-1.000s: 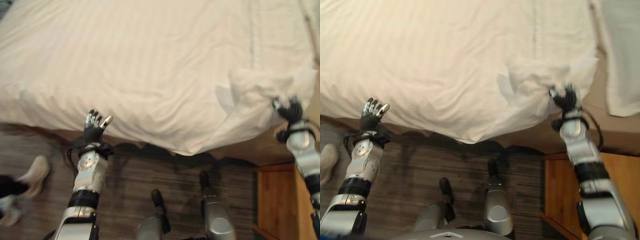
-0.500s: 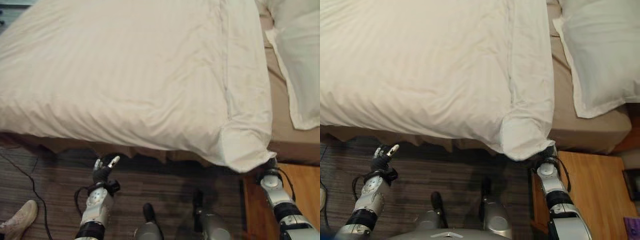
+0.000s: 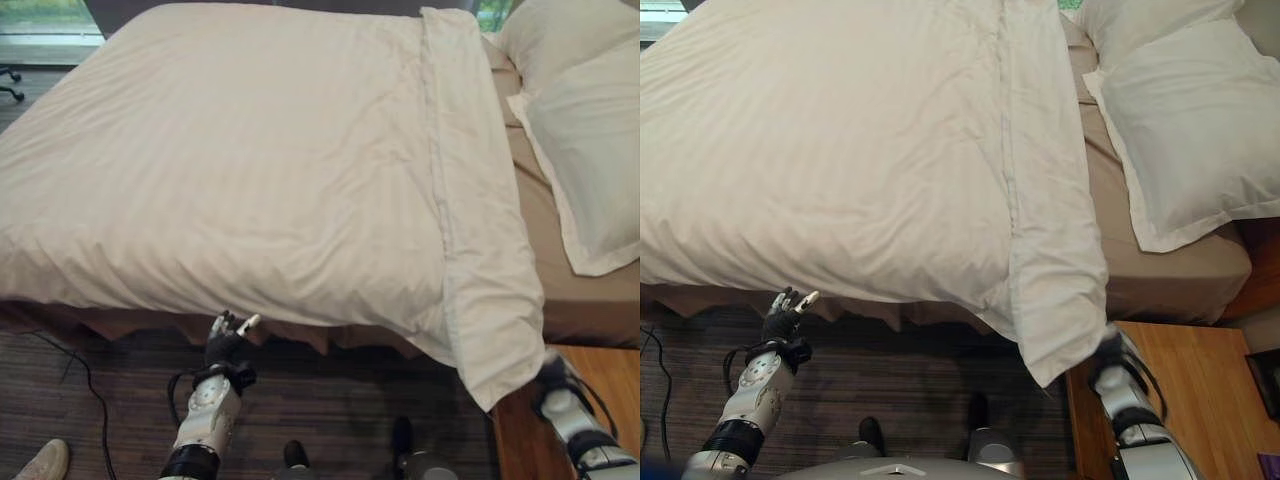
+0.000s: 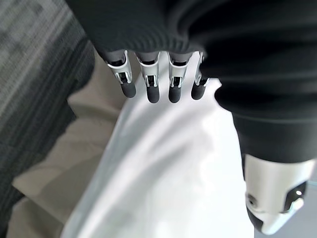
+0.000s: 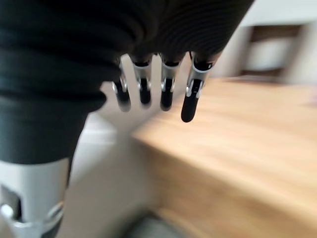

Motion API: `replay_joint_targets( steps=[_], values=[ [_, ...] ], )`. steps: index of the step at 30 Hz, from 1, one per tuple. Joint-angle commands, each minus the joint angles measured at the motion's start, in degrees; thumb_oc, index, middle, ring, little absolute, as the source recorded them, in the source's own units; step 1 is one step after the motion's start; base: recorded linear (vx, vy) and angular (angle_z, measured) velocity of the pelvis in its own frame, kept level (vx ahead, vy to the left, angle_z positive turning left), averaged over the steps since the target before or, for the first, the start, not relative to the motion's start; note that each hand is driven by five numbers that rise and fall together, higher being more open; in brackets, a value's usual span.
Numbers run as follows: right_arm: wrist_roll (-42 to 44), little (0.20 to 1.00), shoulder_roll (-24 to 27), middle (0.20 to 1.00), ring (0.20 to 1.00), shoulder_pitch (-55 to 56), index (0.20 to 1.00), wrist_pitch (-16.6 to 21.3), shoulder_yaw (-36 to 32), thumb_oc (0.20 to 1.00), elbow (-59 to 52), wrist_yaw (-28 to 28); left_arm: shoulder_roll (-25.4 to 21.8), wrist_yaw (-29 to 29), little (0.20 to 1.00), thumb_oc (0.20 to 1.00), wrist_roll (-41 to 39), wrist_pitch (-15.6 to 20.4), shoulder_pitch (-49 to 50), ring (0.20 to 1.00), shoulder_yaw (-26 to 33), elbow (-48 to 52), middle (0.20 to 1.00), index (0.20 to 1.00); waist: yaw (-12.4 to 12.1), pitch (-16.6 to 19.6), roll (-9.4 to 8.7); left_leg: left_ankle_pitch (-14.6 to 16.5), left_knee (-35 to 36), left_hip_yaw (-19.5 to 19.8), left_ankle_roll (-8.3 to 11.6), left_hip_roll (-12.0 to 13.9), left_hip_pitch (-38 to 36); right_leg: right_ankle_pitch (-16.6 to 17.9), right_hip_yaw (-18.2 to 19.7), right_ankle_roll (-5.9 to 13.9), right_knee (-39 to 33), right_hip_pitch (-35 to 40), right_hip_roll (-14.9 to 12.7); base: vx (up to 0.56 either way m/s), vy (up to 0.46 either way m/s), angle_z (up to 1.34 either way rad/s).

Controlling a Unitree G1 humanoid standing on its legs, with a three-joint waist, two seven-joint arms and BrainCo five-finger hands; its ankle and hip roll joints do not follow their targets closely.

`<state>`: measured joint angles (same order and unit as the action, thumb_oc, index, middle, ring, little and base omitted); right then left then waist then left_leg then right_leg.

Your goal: Making the bed.

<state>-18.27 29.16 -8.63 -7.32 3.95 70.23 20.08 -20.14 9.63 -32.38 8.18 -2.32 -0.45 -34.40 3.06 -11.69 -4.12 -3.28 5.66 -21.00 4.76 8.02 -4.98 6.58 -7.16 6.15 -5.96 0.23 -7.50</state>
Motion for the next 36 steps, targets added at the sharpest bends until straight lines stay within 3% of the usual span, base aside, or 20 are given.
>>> replay_joint_targets(
  steps=[1, 4, 5, 6, 9, 10, 11, 12, 13, 14, 16, 17, 18, 19, 22, 24, 26, 28, 32, 36],
  values=[
    [-6.33, 1.000, 8.76, 1.000, 1.000, 1.75, 1.000, -4.30, -0.99, 1.000, 2.52, 2.45, -0.33, -1.55, 1.000, 1.000, 2.46, 1.26, -0.53, 1.000, 3.64, 2.80, 1.000, 1.000, 2.86, -1.53, 0.86, 2.99, -0.66, 1.52, 1.04, 1.59, 1.05, -6.33, -1.07, 2.84, 0.96, 1.15, -3.34, 0.00, 0.019, -0.08],
    [-13.72, 1.000, 16.51, 1.000, 1.000, -1.01, 1.000, -5.97, -2.34, 1.000, -9.24, 5.23, -0.75, -1.90, 1.000, 1.000, 2.57, 1.32, 1.17, 1.000, 6.24, 3.86, 1.000, 1.000, 3.10, -1.16, 0.64, 3.28, -0.66, 1.28, 1.05, 1.66, 0.84, -6.11, -0.85, 3.04, 0.96, 1.11, -3.35, 0.00, 0.032, -0.12],
    [-13.80, 1.000, 16.53, 1.000, 1.000, -0.91, 1.000, -6.07, -2.46, 1.000, -9.43, 5.12, -0.74, -1.90, 1.000, 1.000, 2.58, 1.31, 1.14, 1.000, 6.24, 3.87, 1.000, 1.000, 3.04, -1.07, 0.66, 3.11, -0.66, 1.24, 1.05, 1.69, 1.04, -5.96, -0.78, 2.97, 0.96, 0.88, -3.32, -0.01, 0.048, -0.15],
    [-16.75, 1.000, 20.24, 1.000, 1.000, -3.09, 1.000, -5.85, -4.09, 1.000, -20.69, 6.29, -0.45, -1.61, 1.000, 1.000, 2.84, 1.76, 0.69, 1.000, 7.01, 4.09, 1.000, 1.000, 3.44, -0.78, 0.45, 3.27, -0.66, 1.05, 1.04, 1.71, 1.05, -5.70, -0.48, 3.01, 0.96, 0.59, -3.29, 0.00, 0.055, -0.04],
    [-15.63, 1.000, 19.83, 1.000, 1.000, -4.20, 1.000, -2.91, -7.43, 1.000, -38.70, 7.33, 0.97, -1.24, 1.000, 1.000, 3.56, 2.13, -0.64, 1.000, 6.91, 5.03, 1.000, 1.000, 4.17, -0.06, 0.20, 3.47, -0.66, 0.75, 0.96, 1.84, 1.25, -5.43, -0.14, 2.94, 0.96, -0.02, -3.09, 0.01, 0.052, -0.07],
    [-11.39, 0.551, 17.40, 0.551, 0.551, -4.61, 0.551, -0.48, -7.81, 0.551, -42.65, 6.90, 1.34, -1.09, 1.000, 1.000, 3.55, 2.25, -1.28, 1.000, 6.51, 5.45, 1.000, 1.000, 4.26, 0.21, 0.10, 3.46, -0.66, 0.78, 0.88, 1.91, 1.38, -5.32, -0.08, 2.85, 0.96, -0.16, -3.02, 0.04, 0.031, -0.07],
    [-1.17, 0.200, 13.05, 0.200, 0.200, -6.85, 0.200, 3.71, -7.14, 0.200, -45.27, 7.39, 1.45, -1.18, 1.000, 1.000, 3.13, 2.57, -2.20, 1.000, 4.99, 6.45, 1.000, 1.000, 4.10, 0.52, -0.10, 3.64, -0.66, 0.88, 0.77, 1.97, 1.36, -5.32, -0.05, 2.78, 0.96, -0.17, -2.94, 0.04, 0.021, 0.01],
    [5.17, 0.200, 10.08, 0.200, 0.200, -7.51, 0.200, 6.23, -6.39, 0.200, -47.43, 6.09, 1.30, -1.37, 1.000, 1.000, 2.62, 2.43, -2.56, 1.000, 4.23, 7.20, 1.000, 1.000, 4.00, 0.66, -0.26, 3.57, -0.66, 0.81, 0.79, 2.08, 1.48, -5.21, -0.05, 2.68, 0.96, -0.35, -2.85, 0.00, 0.000, 0.00],
    [5.23, 0.200, 10.02, 0.200, 0.200, -7.52, 0.200, 6.25, -6.41, 0.200, -47.45, 6.07, 1.21, -1.38, 1.000, 1.000, 2.60, 2.41, -2.57, 1.000, 4.26, 7.22, 1.000, 1.000, 3.96, 0.79, -0.36, 3.31, -0.66, 0.75, 0.79, 2.09, 1.75, -5.01, 0.04, 2.59, 0.96, -0.66, -2.84, 0.00, 0.000, 0.00],
    [19.96, 0.200, 4.50, 0.200, 0.200, -8.93, 0.200, 11.11, -5.64, 0.200, -49.01, 3.45, 0.23, -1.55, 1.000, 1.000, 1.86, 2.20, -3.87, 1.000, 3.10, 8.02, 1.000, 1.000, 3.72, 0.76, -0.54, 3.27, -0.66, 0.69, 0.93, 2.31, 1.74, -4.99, -0.19, 2.56, 0.96, -0.69, -2.70, 0.00, -0.007, 0.05],
    [32.13, 0.200, -1.22, 0.200, 0.200, -10.62, 0.200, 14.35, -4.94, 0.200, -48.76, 0.39, -0.57, -1.64, 1.000, 1.000, 1.75, 1.60, -5.42, 1.000, 1.86, 8.10, 1.000, 1.000, 3.19, 0.75, -0.63, 3.07, -0.66, 0.76, 1.03, 2.44, 2.17, -4.84, -0.33, 2.45, 0.96, -1.10, -2.59, 0.01, -0.003, 0.10],
    [32.19, 0.200, -1.25, 0.200, 0.200, -10.69, 0.200, 14.40, -4.95, 0.200, -48.70, 0.35, -0.64, -1.64, 1.000, 1.000, 1.74, 1.59, -5.48, 1.000, 1.88, 8.08, 1.000, 1.000, 3.16, 0.81, -0.70, 2.86, -0.66, 0.72, 1.02, 2.45, 2.37, -4.67, -0.26, 2.37, 0.96, -1.34, -2.57, 0.01, -0.007, 0.04],
    [41.91, 0.200, -5.57, 0.200, 0.200, -12.17, 0.200, 16.58, -4.13, 0.200, -48.87, -2.86, -1.08, -1.76, 1.000, 1.000, 1.41, 1.01, -6.53, 1.000, 1.47, 7.64, 1.000, 1.000, 2.59, 0.48, -0.58, 2.81, -0.66, 1.02, 1.25, 2.60, 2.62, -4.91, -0.63, 2.36, 0.96, -1.44, -2.54, -0.01, -0.017, 0.06],
    [45.37, 0.200, -7.13, 0.200, 0.200, -13.37, 0.200, 17.68, -3.31, 0.200, -48.33, -3.81, -1.31, -1.70, 1.000, 1.000, 1.39, 0.98, -7.41, 1.000, 0.93, 7.41, 1.000, 1.000, 2.25, 0.22, -0.48, 2.67, -0.66, 1.18, 1.37, 2.64, 3.04, -4.87, -0.80, 2.35, 0.96, -1.72, -2.52, -0.05, -0.027, 0.03],
    [53.09, 0.200, -8.64, 0.200, 0.200, -20.66, 0.200, 19.71, -1.36, 0.200, -45.25, -4.63, -2.19, -0.89, 1.000, 1.000, 0.65, 1.85, -12.93, 1.000, -0.96, 4.73, 1.000, 1.000, 1.23, -1.93, 0.42, 1.49, -0.66, 1.96, 1.72, 2.55, 5.83, -4.12, -1.13, 2.14, 0.96, -4.11, -2.57, -0.13, -0.036, 0.06],
    [58.06, 0.200, -8.04, 0.200, 0.200, -28.85, 0.200, 21.10, -0.94, 0.200, -41.00, -3.96, -4.35, -0.12, 1.000, 1.000, -0.61, 2.78, -18.39, 1.000, -2.61, 1.88, 1.000, 1.000, 0.47, -3.69, 2.18, 0.95, -0.66, 2.30, 2.16, 2.44, 7.52, -3.86, -1.50, 2.25, 0.96, -5.67, -2.76, -0.11, -0.020, 0.24],
    [59.47, 0.200, -7.77, 0.200, 0.200, -32.09, 0.200, 21.86, -0.77, 0.200, -39.30, -3.56, -4.79, 0.14, 1.000, 1.000, -1.11, 3.18, -20.51, 1.000, -3.45, 1.11, 1.000, 1.000, 0.24, -4.70, 2.80, 0.37, -0.66, 2.44, 2.24, 2.40, 8.57, -3.37, -1.27, 2.16, 0.96, -6.79, -2.81, -0.13, -0.030, 0.18],
    [62.10, 0.200, -6.82, 0.200, 0.200, -39.83, 0.200, 23.29, -0.24, 0.200, -35.00, -2.18, -5.81, 1.24, 1.000, 1.000, -2.87, 4.71, -25.03, 1.000, -4.96, -1.14, 1.000, 1.000, -0.12, -7.22, 5.43, -0.30, -0.66, 2.68, 2.59, 2.01, 10.88, -2.76, -0.69, 2.48, 0.96, -9.36, -3.25, -0.16, -0.014, 0.01],
    [63.27, 0.200, -4.91, 0.200, 0.200, -43.87, 0.200, 24.37, 0.01, 0.200, -31.65, -2.27, -6.07, 1.45, 1.000, 1.000, -4.04, 5.88, -27.78, 1.000, -5.73, -3.41, 1.000, 1.000, 0.04, -9.19, 9.57, -1.59, -0.66, 2.01, 2.73, 1.38, 14.43, -2.03, 0.19, 2.85, 0.96, -13.19, -4.28, -0.11, 0.007, -0.03],
    [65.37, 0.200, -4.03, 0.200, 0.200, -40.55, 0.200, 25.13, -3.41, 0.200, -29.33, -2.97, -4.82, -0.34, 1.000, 1.000, -5.96, 6.03, -23.16, 1.000, -2.97, -2.62, 1.000, 1.000, 0.69, -10.09, 14.43, -1.97, -0.66, 1.01, 2.70, 0.94, 17.13, -1.81, 0.82, 3.48, 0.96, -16.28, -5.26, -0.08, 0.073, -0.06]
  ],
)
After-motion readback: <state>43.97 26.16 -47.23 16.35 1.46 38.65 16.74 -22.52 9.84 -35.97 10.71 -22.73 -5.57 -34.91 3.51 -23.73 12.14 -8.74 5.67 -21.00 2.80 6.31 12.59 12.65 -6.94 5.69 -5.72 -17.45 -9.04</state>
